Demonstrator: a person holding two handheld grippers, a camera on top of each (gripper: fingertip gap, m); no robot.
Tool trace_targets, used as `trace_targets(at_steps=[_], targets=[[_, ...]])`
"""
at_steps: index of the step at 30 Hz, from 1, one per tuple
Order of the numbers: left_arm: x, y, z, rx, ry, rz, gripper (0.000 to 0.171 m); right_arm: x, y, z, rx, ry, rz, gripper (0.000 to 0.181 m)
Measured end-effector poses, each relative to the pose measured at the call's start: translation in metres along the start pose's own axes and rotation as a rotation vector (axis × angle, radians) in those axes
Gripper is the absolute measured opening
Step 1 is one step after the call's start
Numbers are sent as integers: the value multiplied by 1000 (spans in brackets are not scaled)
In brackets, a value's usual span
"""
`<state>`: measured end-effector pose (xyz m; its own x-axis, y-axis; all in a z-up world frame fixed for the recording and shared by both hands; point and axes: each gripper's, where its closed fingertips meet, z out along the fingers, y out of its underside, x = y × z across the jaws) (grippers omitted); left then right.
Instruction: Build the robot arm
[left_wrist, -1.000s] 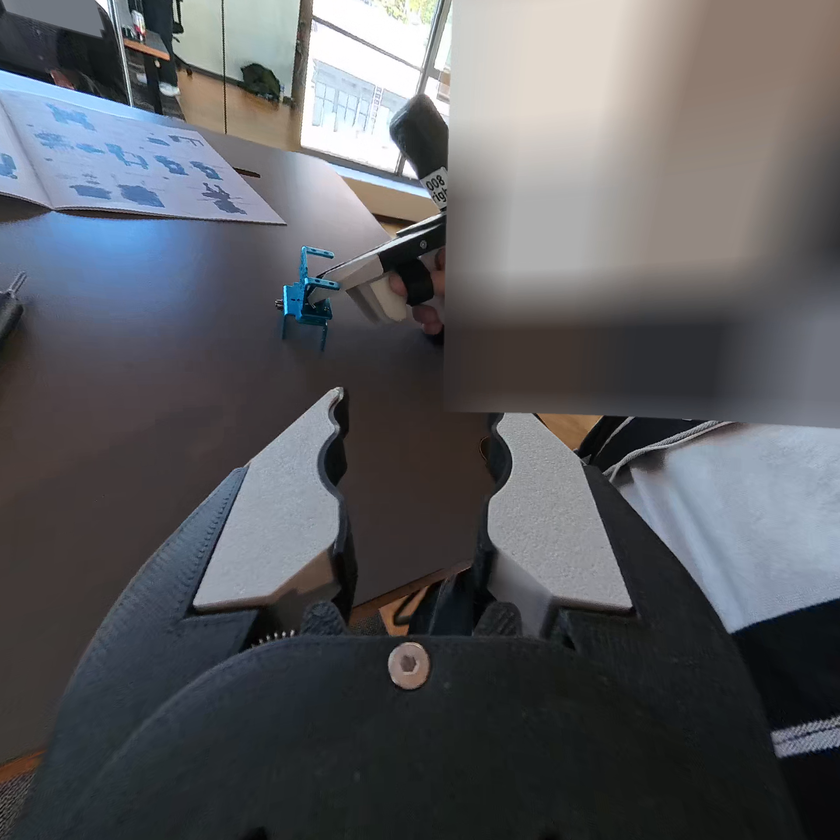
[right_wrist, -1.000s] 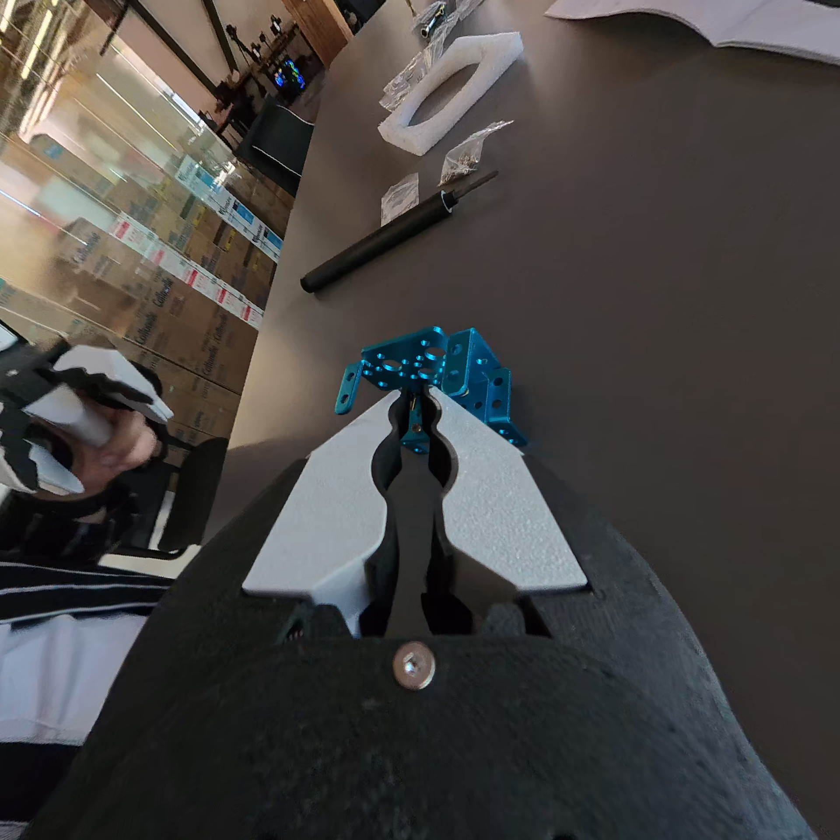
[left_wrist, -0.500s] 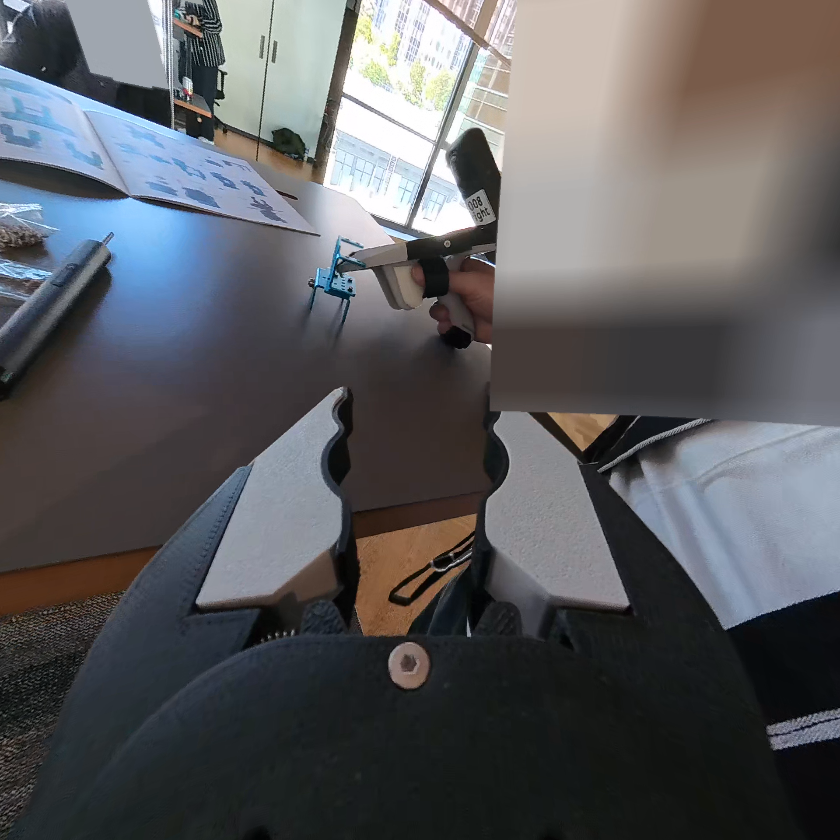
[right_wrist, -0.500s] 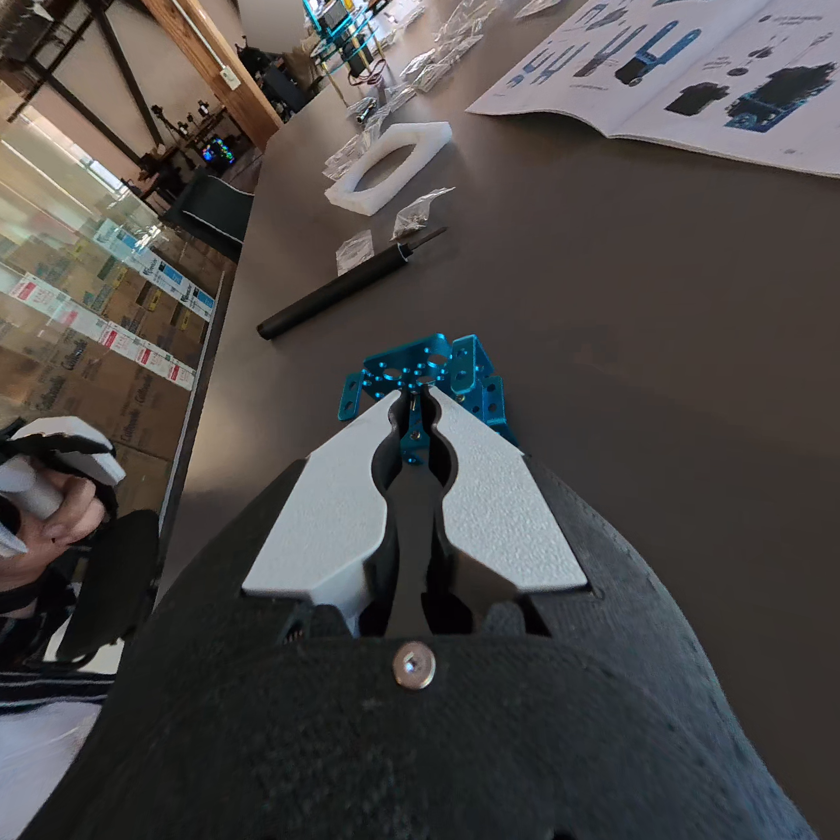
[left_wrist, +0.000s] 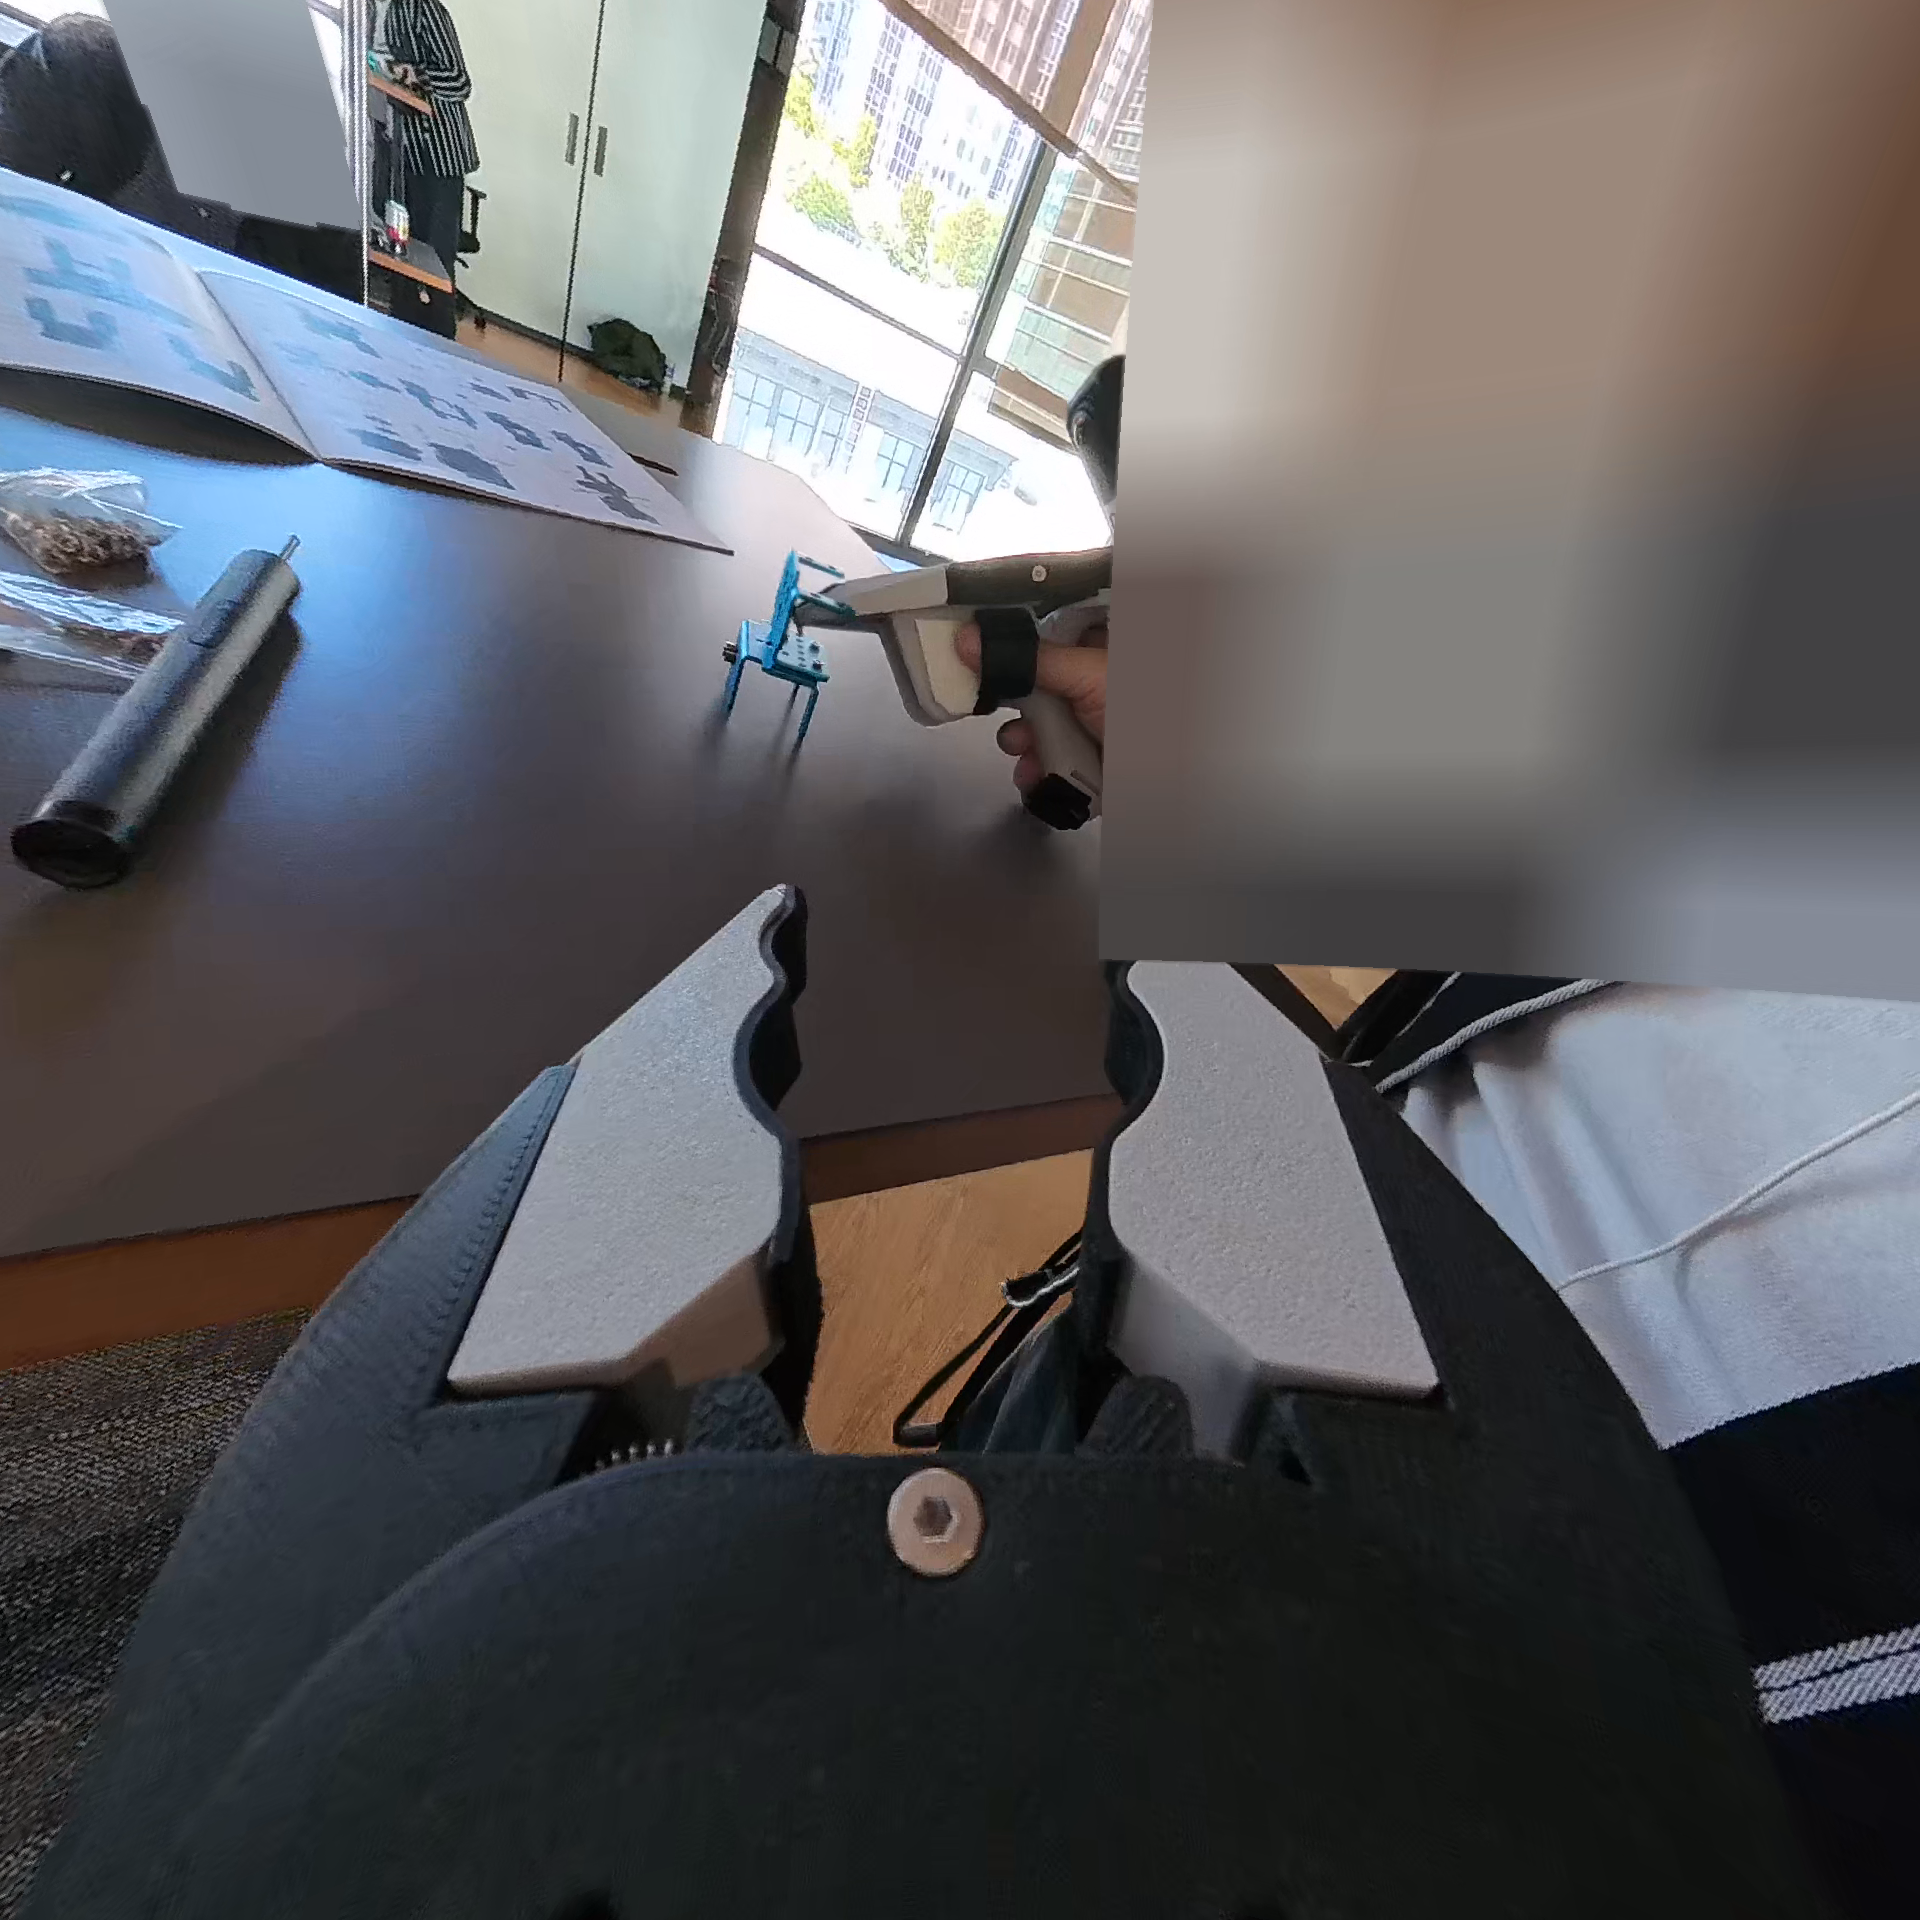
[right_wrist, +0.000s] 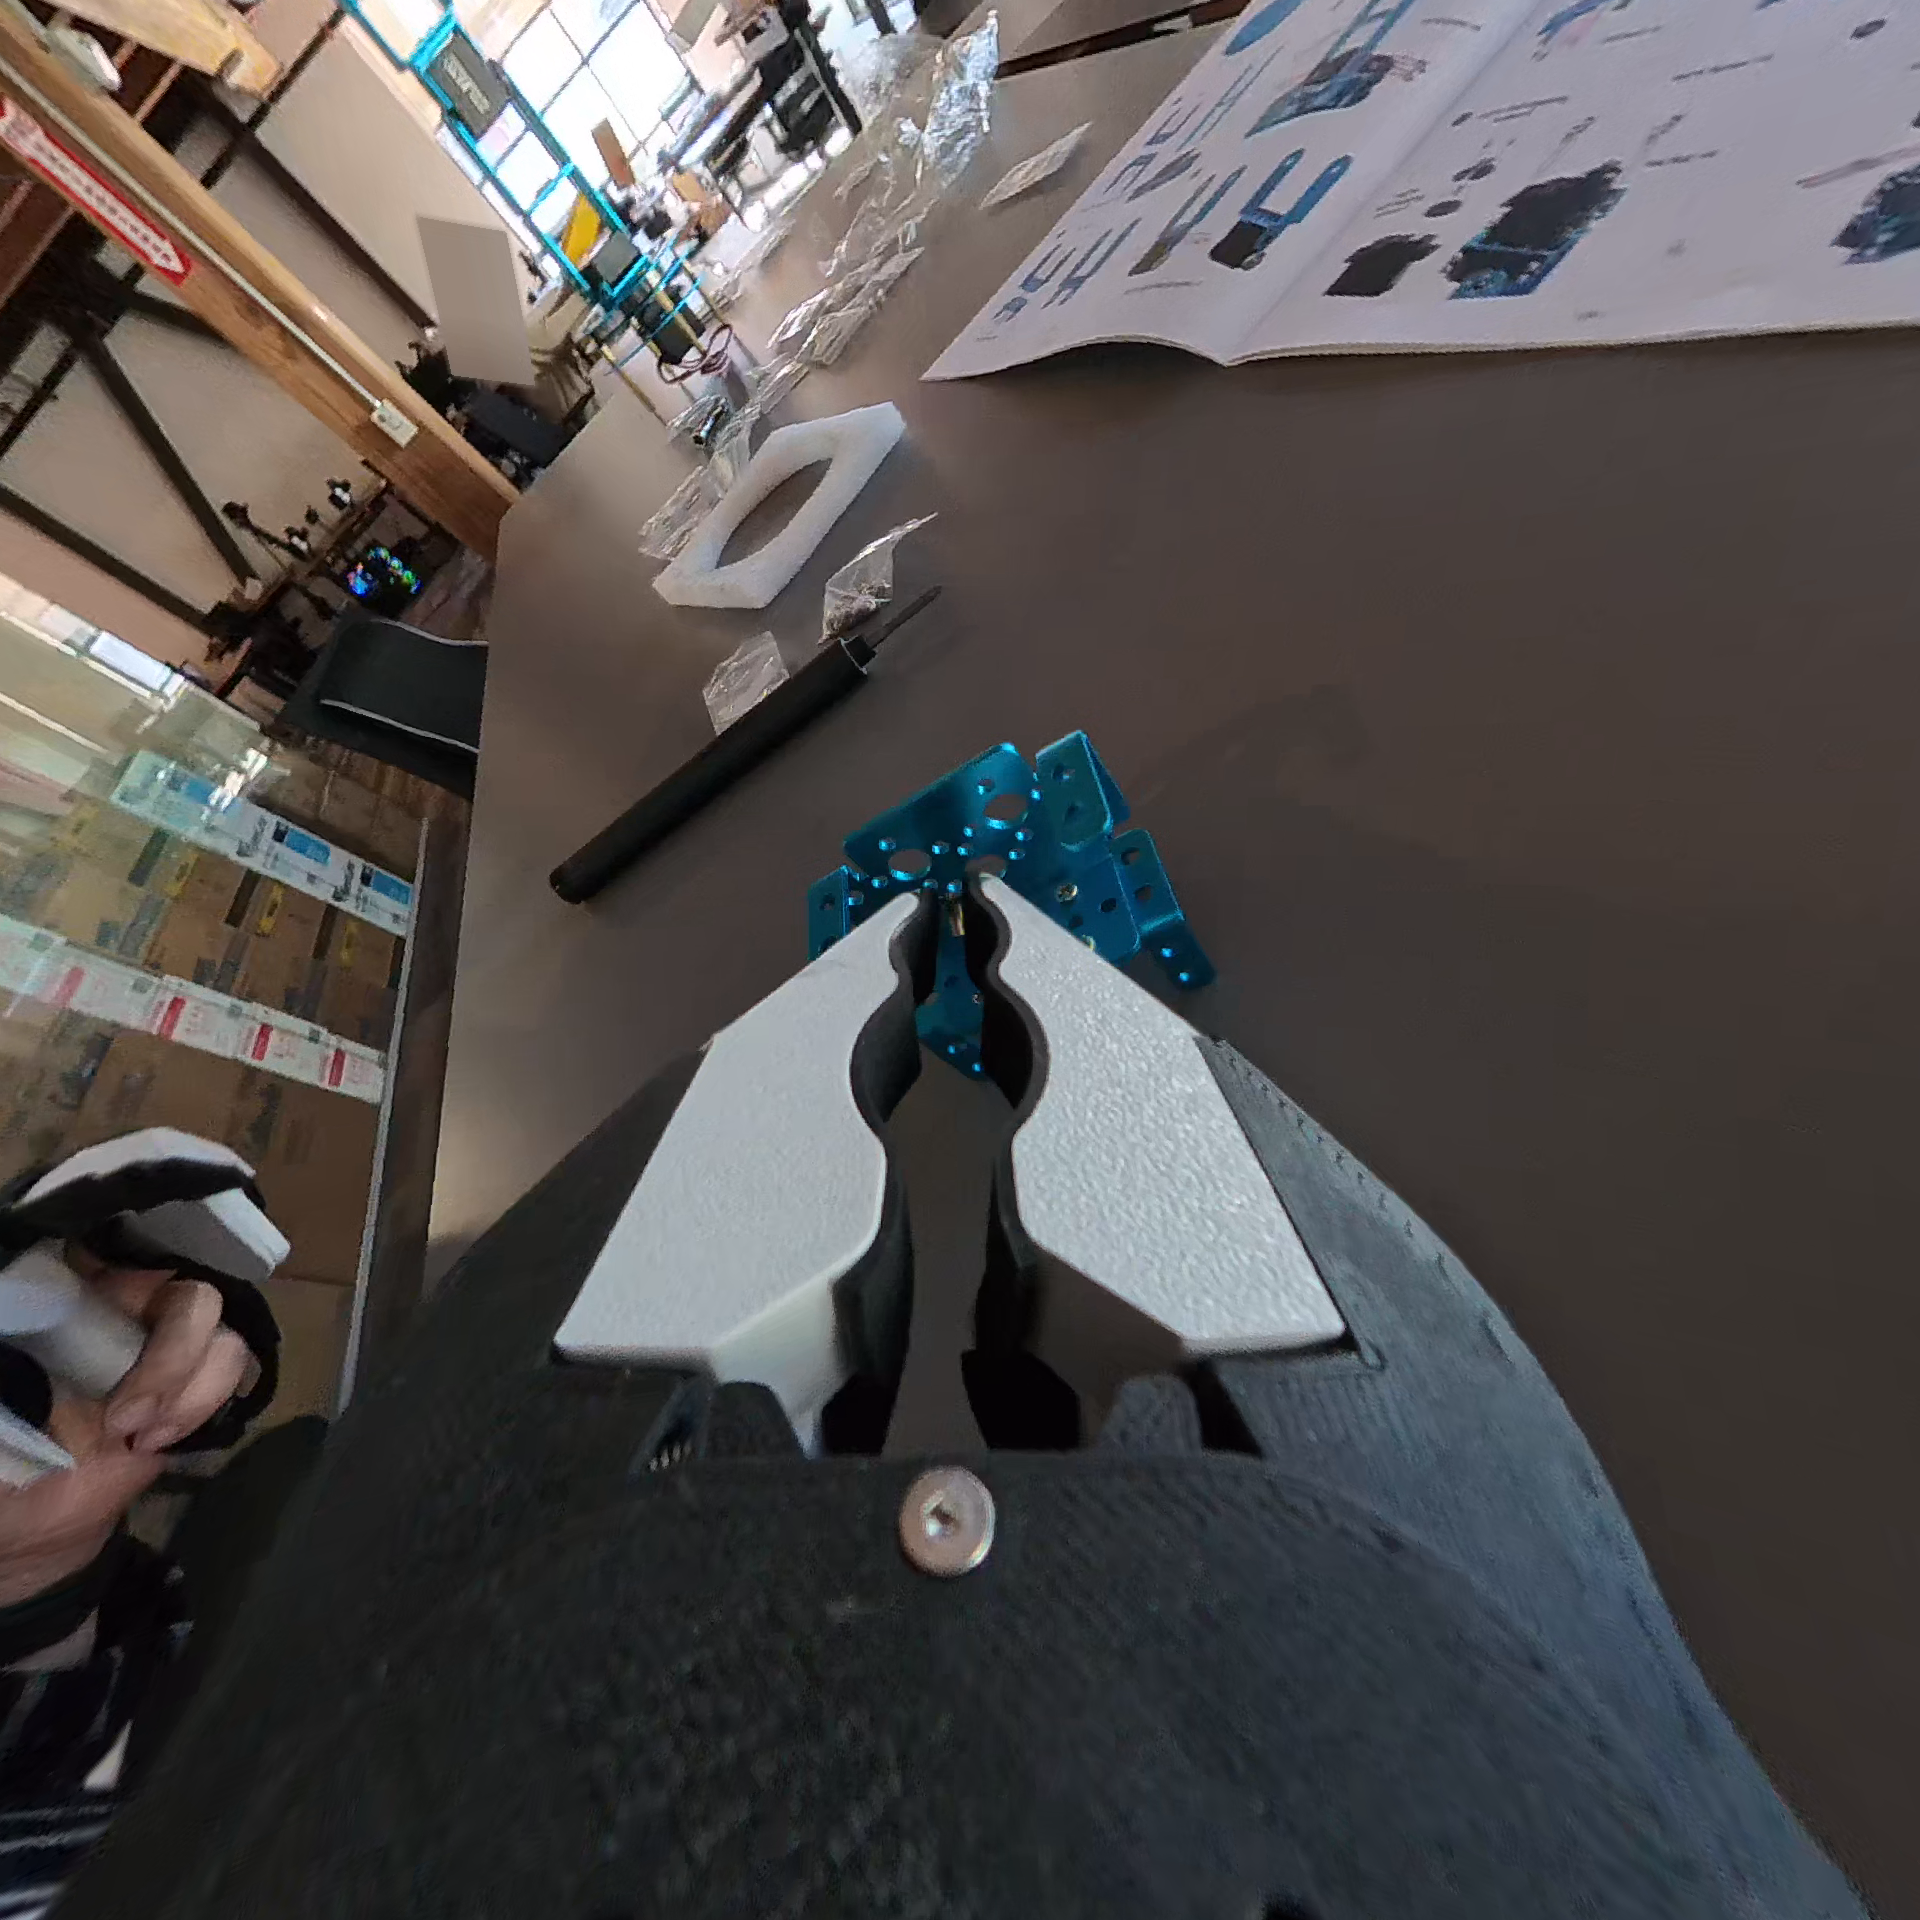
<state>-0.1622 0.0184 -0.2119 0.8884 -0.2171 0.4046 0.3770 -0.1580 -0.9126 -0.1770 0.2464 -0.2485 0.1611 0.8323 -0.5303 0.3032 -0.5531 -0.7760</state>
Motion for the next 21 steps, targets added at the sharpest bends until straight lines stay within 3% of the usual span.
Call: trace_targets(at_steps=[16, 21], targets=[[-11, 5, -35, 13, -8, -9, 55, 0, 1, 0, 95, 94, 113, 4], [-16, 2, -22, 10, 14, -69, 35, 0, -10, -22, 156, 99, 42, 4]])
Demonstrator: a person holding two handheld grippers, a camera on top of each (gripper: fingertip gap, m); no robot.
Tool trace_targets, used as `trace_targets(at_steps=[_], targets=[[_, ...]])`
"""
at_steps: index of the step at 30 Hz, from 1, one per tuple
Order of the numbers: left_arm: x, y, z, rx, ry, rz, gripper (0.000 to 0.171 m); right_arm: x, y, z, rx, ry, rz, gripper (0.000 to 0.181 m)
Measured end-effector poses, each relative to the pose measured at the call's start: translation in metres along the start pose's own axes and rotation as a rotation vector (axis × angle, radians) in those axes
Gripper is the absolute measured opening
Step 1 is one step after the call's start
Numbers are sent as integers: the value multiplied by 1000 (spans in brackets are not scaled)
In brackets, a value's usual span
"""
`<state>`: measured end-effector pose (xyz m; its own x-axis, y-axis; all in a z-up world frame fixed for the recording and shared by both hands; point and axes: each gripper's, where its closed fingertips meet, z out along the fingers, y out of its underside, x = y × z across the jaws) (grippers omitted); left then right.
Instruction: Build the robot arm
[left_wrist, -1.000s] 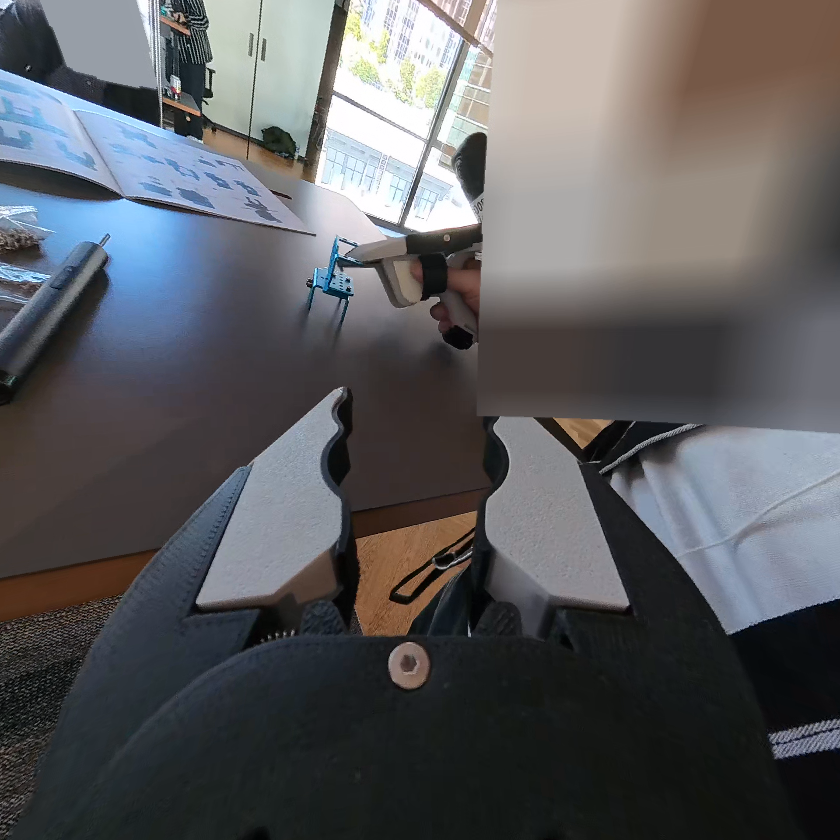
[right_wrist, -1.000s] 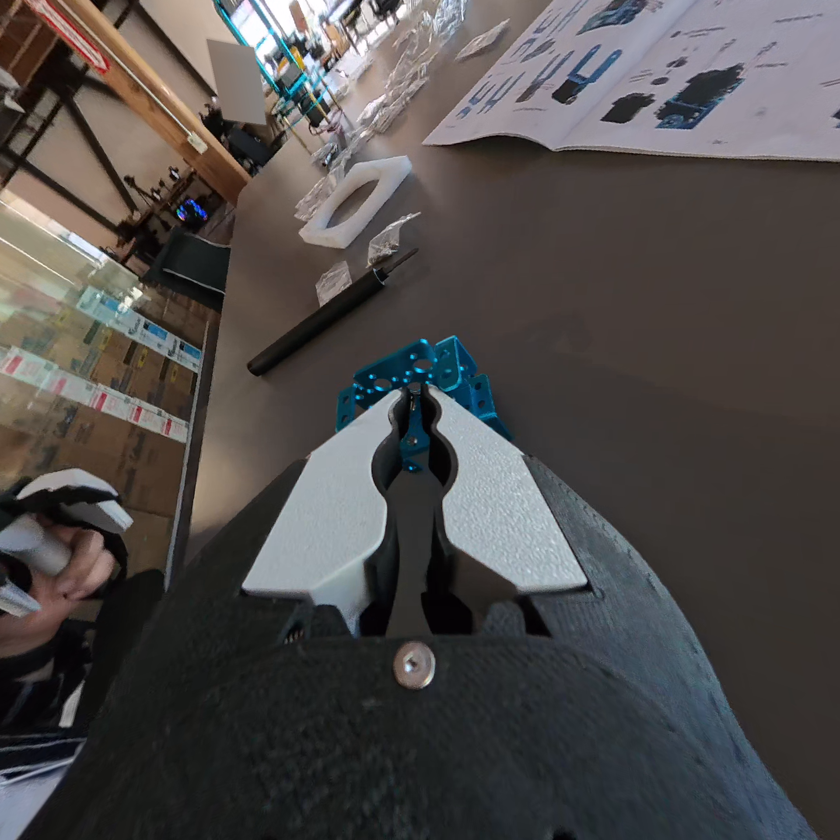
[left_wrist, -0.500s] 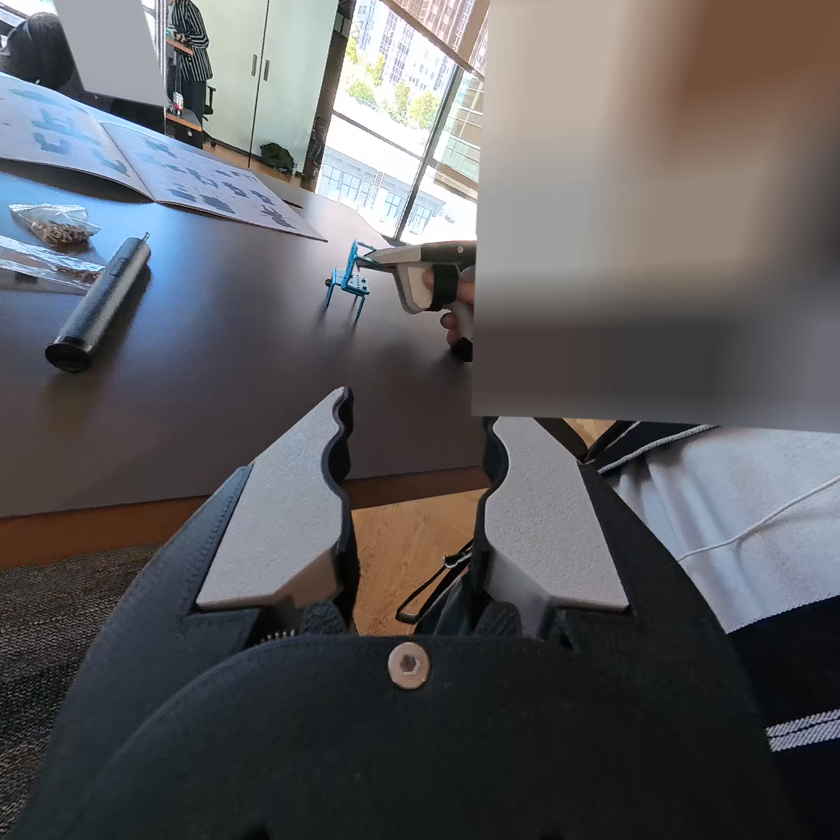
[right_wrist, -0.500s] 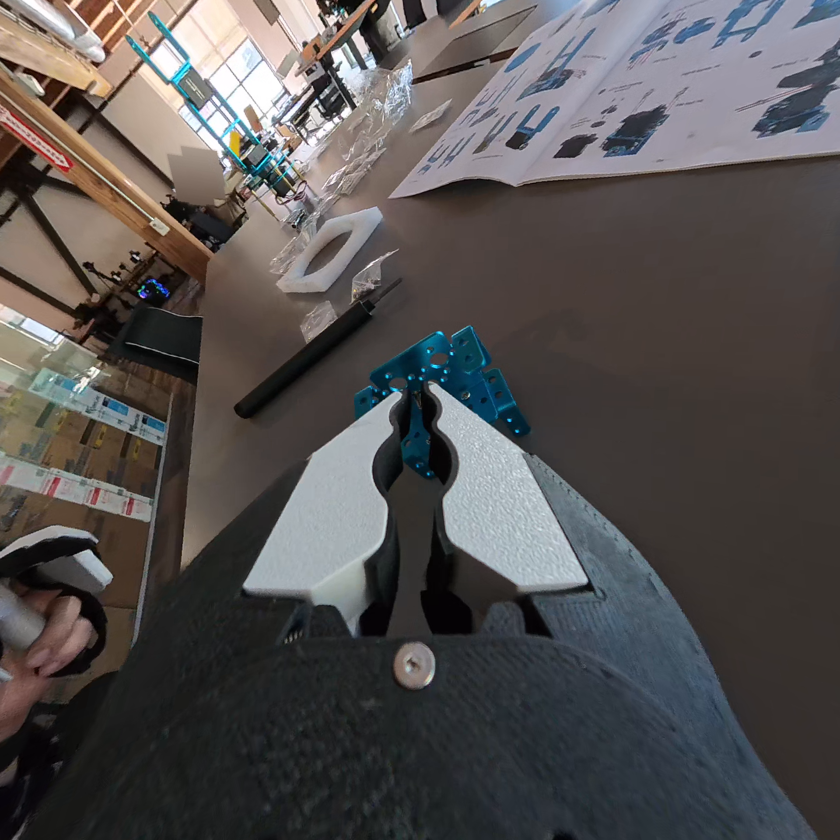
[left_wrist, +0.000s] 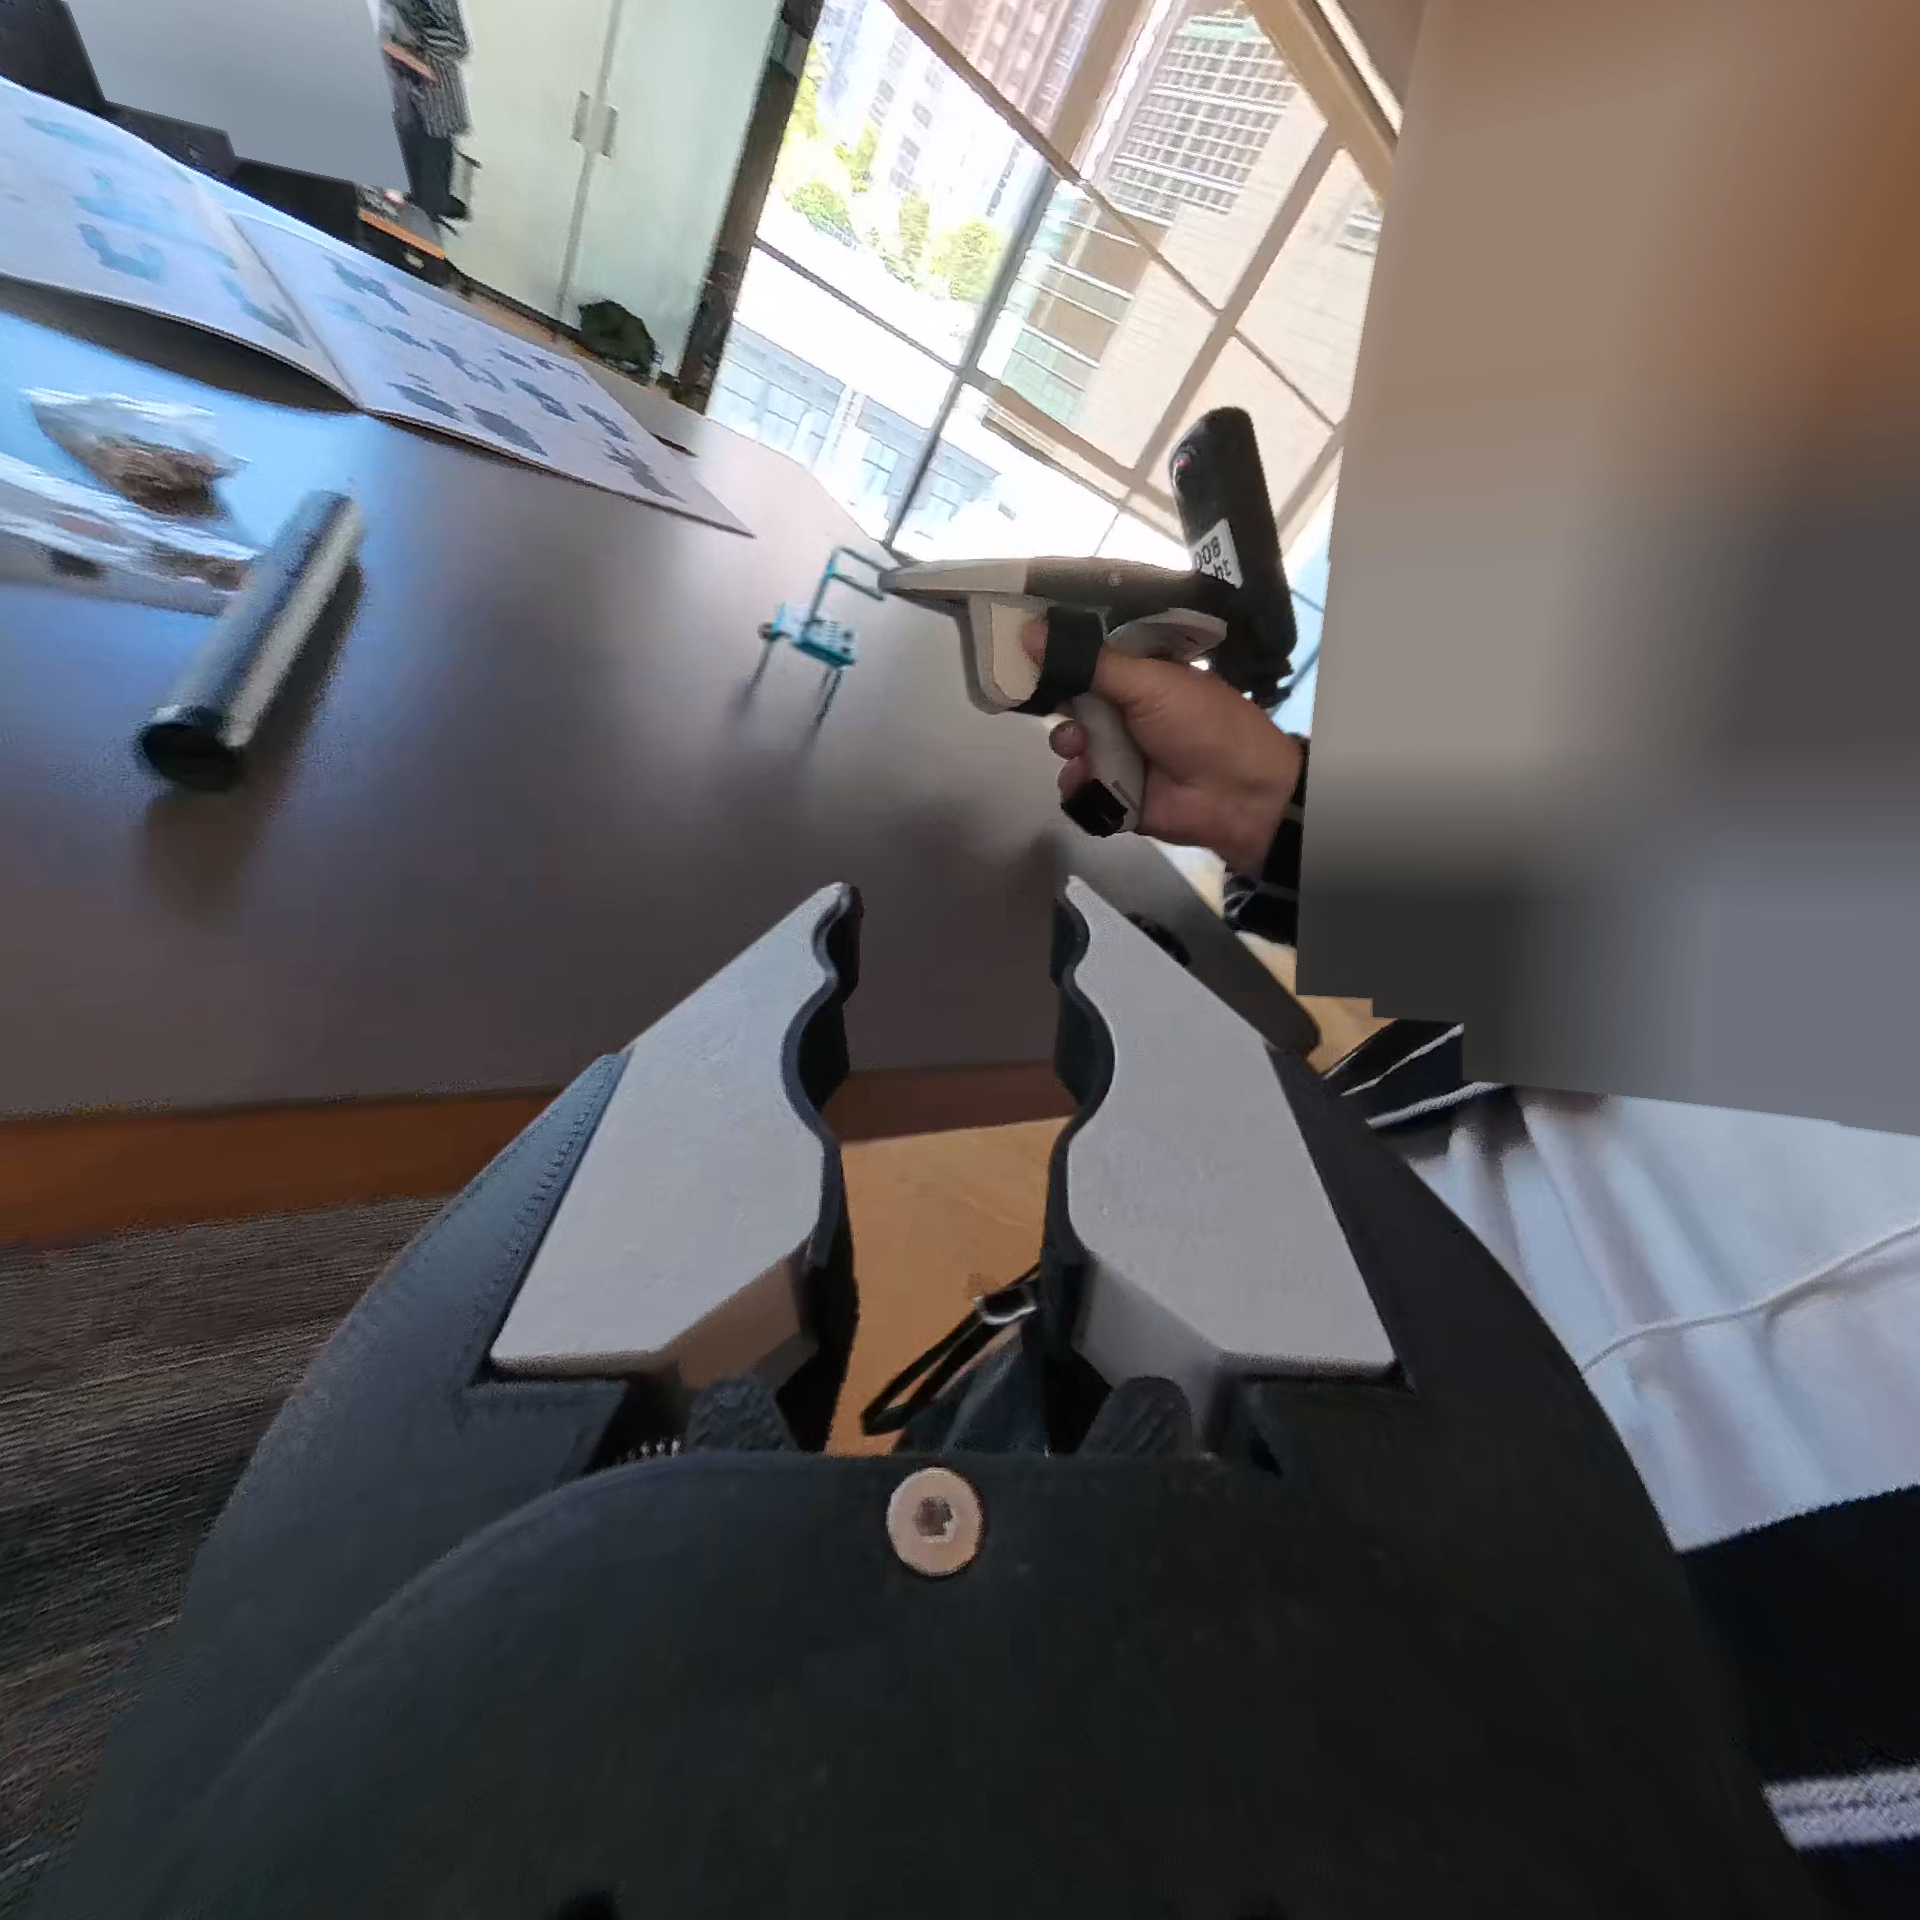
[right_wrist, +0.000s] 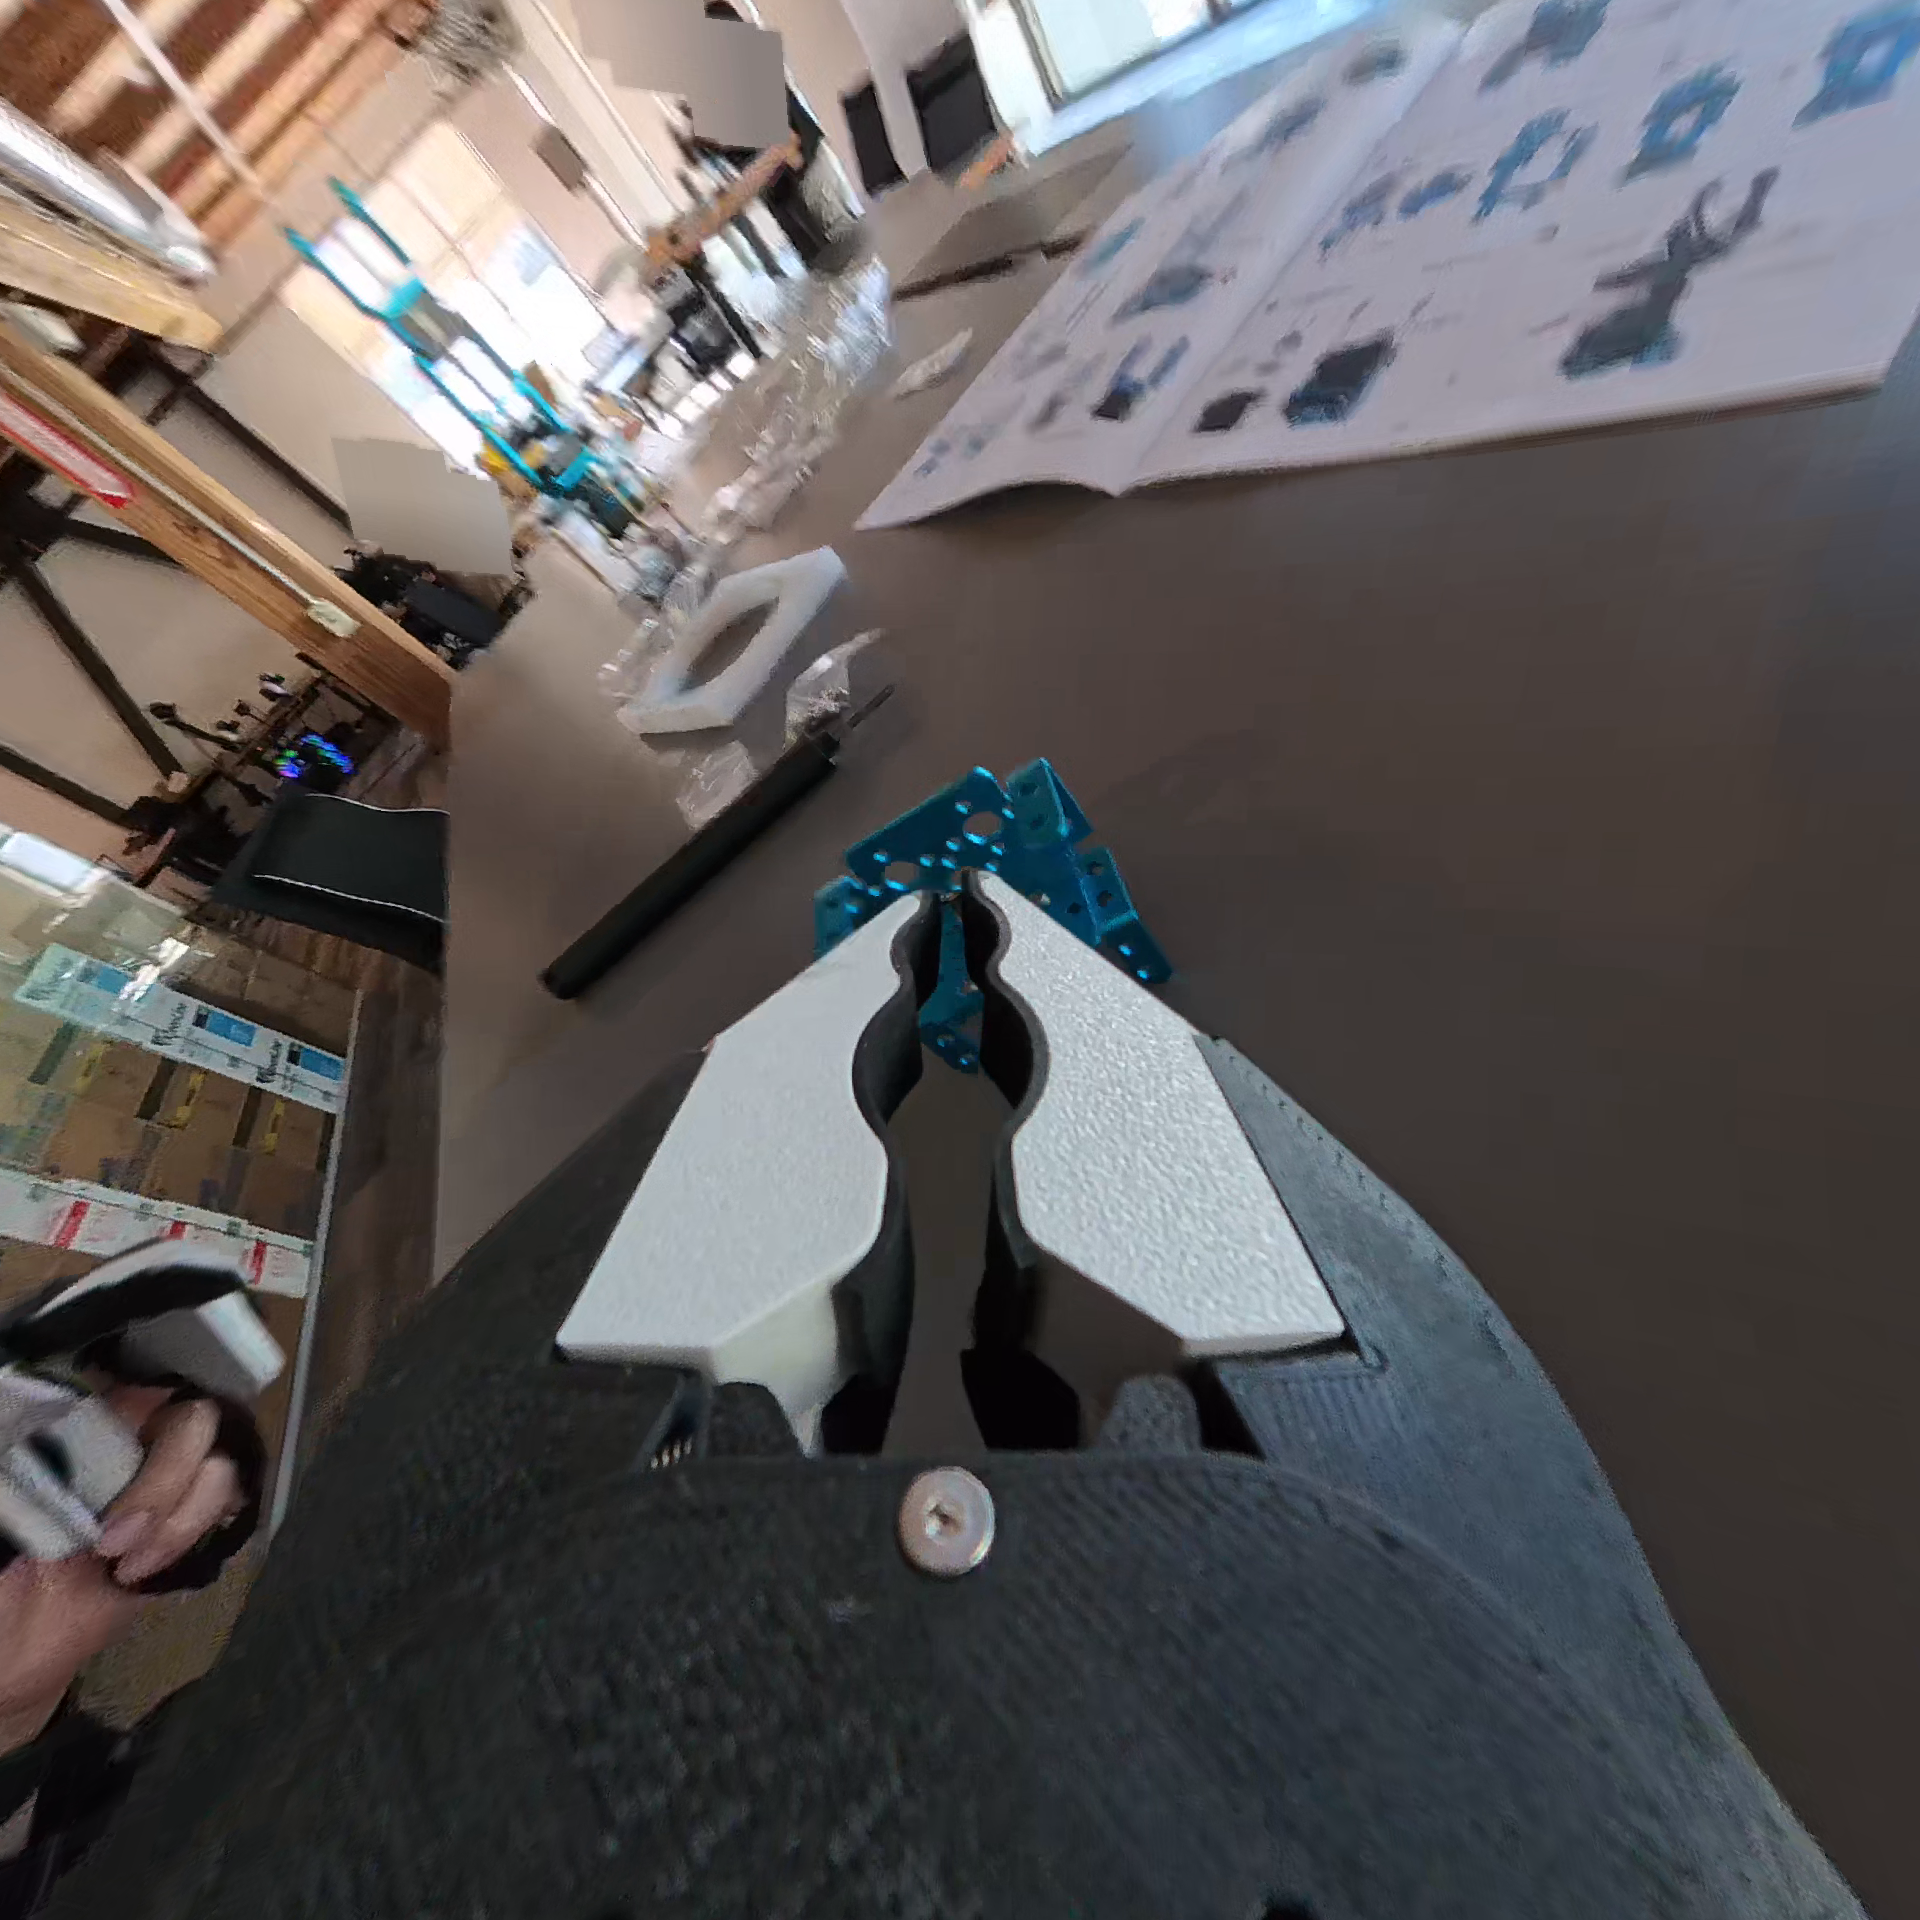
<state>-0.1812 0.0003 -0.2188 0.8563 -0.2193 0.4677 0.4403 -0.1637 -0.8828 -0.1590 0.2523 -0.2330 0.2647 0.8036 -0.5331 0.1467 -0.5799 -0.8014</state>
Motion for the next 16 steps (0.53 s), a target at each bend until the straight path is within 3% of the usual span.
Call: trace_targets(at_steps=[2, 6, 9, 12, 16], targets=[[7, -6, 22, -16, 70, -29, 34, -21, -12, -11, 60, -125, -28, 4], [25, -30, 83, -40, 196, -41, 31, -90, -21, -36, 70, -582, 6, 3], [47, -55, 115, -10, 412, -214, 29, -123, -20, -60, 34, -832, -55, 3], [55, -75, 131, 46, 584, -420, 25, -137, -21, -77, 13, -970, -125, 3], [64, -72, 148, 39, 697, -555, 18, -145, -29, -90, -14, -1111, -84, 3]])
